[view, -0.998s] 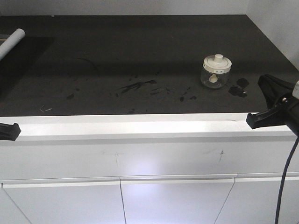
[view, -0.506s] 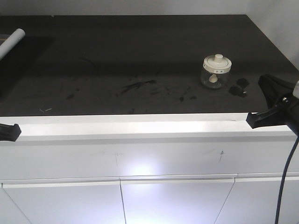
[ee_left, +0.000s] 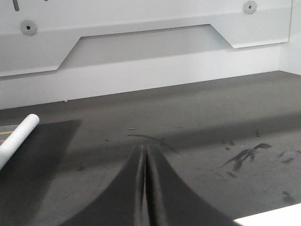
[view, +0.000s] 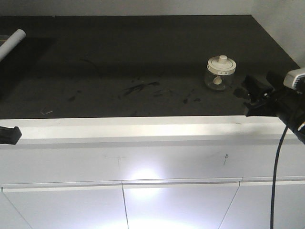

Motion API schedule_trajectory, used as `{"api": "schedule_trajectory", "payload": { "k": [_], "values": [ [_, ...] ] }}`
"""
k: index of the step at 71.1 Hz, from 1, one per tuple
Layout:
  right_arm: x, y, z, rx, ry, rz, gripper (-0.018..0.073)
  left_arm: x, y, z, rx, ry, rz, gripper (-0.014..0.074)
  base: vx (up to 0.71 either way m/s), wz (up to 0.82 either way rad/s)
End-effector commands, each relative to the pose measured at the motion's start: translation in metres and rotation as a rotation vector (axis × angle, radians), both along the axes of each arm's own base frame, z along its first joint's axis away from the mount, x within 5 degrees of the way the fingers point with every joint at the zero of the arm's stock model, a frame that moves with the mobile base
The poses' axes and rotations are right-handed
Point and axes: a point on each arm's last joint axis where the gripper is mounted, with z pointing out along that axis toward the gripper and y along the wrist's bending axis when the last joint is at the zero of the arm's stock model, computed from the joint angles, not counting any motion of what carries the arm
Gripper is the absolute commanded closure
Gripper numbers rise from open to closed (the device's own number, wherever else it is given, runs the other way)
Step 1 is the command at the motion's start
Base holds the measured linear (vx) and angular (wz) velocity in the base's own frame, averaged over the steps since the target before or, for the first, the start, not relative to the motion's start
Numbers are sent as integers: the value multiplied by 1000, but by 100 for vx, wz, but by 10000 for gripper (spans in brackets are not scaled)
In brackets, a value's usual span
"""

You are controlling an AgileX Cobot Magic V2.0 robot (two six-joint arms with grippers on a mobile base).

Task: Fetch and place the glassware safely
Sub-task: 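Reach the right gripper over the white-lidded glass jar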

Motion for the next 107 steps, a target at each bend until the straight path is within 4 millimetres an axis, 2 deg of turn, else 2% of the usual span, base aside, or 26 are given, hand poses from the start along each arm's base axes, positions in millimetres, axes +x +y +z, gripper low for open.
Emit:
{"api": "schedule_trajectory", "payload": {
  "k": [1,10,24,36,43,55,68,94,99,107],
  "values": [
    [19,0,27,23,-144,10,102,0,-1,16,-25,-101,-11,603,0,0],
    [53,-2,32,20,-164,8,102,0,-1,16,-25,-101,-11,603,0,0],
    [102,-2,30,8,-168,10,102,0,-1,16,-25,-101,-11,603,0,0],
    [138,11,28,-7,-171,35,102,0,-1,16,-25,-101,-11,603,0,0],
    [158,20,23,-18,-149,41,102,0,-1,16,-25,-101,-11,603,0,0],
    [186,22,7,-24,-100,21,102,0,-1,16,-25,-101,-11,603,0,0],
    [202,19,-5,15,-76,-17,102,0,-1,16,-25,-101,-11,603,0,0],
    [207,17,-21,16,-18,-38,111,0,-1,16,-25,-101,-11,603,0,0],
    [207,17,-21,16,-18,-38,141,0,-1,16,-25,-101,-11,603,0,0],
    [207,17,-21,16,-19,-38,260,0,-1,16,-25,-101,-11,603,0,0]
  ]
}}
